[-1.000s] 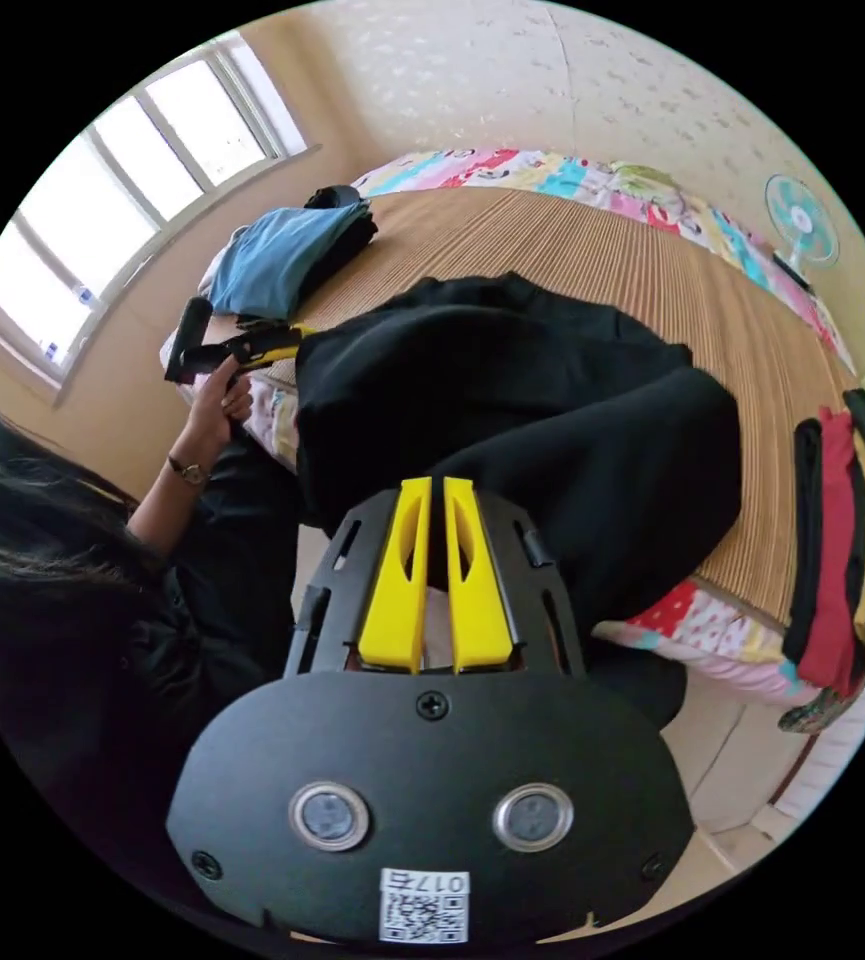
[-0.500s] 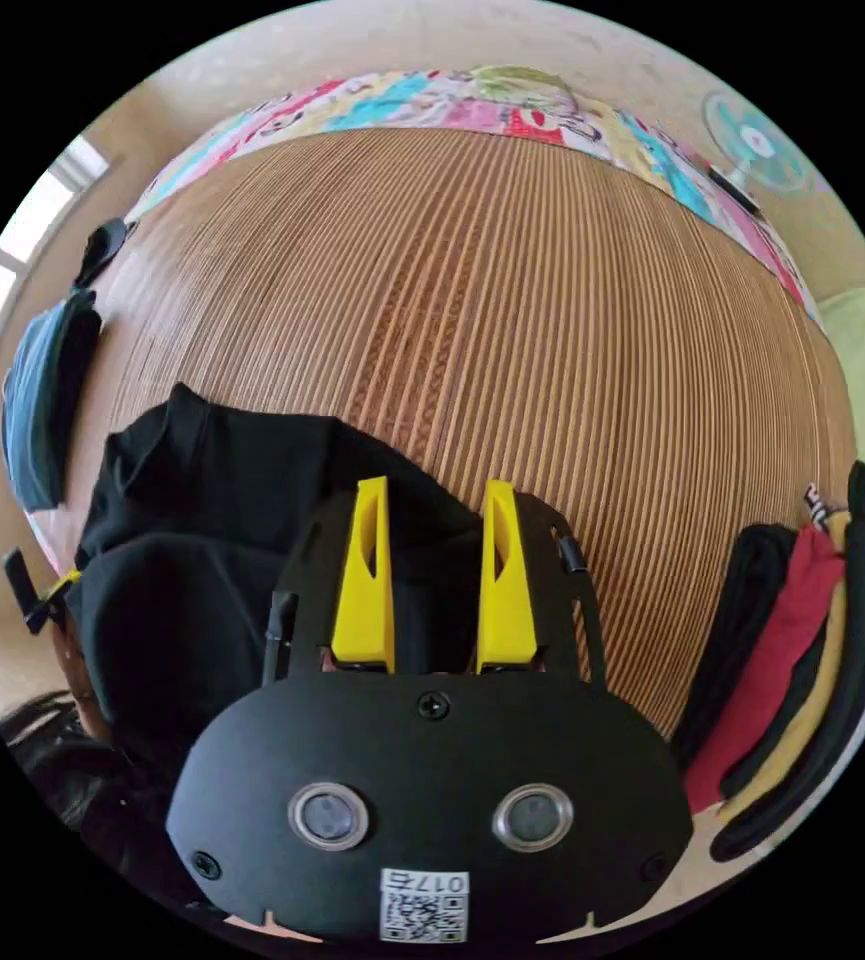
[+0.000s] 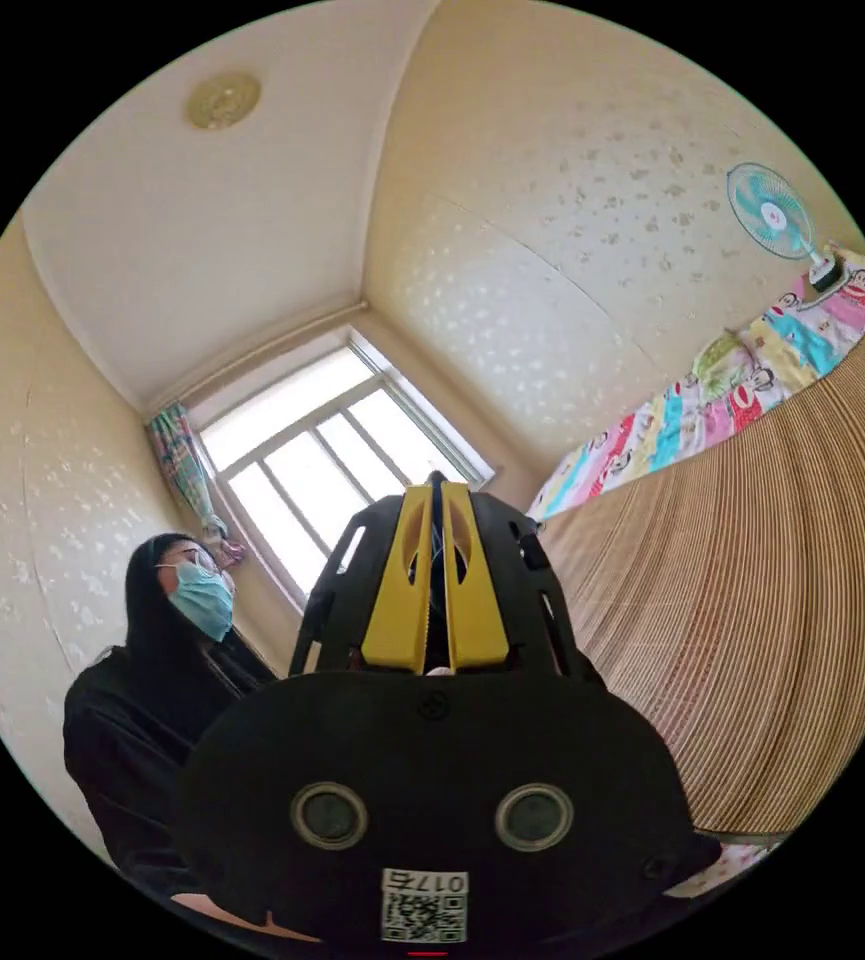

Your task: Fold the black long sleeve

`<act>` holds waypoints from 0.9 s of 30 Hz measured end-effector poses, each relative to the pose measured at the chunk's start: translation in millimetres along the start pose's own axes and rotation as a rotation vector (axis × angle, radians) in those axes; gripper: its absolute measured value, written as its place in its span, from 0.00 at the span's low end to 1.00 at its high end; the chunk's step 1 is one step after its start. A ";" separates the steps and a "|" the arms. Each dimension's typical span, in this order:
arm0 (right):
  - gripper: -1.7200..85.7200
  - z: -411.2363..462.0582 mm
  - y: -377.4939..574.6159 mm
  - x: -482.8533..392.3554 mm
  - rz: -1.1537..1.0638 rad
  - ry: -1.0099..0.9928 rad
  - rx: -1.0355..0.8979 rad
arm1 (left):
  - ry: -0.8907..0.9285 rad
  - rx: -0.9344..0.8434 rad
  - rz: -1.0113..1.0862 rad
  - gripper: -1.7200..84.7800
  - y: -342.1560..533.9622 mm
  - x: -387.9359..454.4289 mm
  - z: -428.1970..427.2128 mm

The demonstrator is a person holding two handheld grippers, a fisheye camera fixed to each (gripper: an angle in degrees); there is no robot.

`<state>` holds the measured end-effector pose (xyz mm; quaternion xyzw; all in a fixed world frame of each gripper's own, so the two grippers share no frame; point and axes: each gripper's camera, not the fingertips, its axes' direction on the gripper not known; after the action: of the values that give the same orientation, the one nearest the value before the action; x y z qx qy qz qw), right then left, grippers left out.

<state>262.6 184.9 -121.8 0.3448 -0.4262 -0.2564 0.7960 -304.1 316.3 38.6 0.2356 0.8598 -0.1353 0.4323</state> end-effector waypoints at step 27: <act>0.03 248.1 -10.1 158.5 -0.212 1.388 -0.737 | -1.516 -0.863 0.165 0.07 41.1 -199.6 315.6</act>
<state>129.3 -14.7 48.9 0.1789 0.3150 -0.1817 0.9142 34.7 156.1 12.4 -0.0405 0.2971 0.1135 0.9472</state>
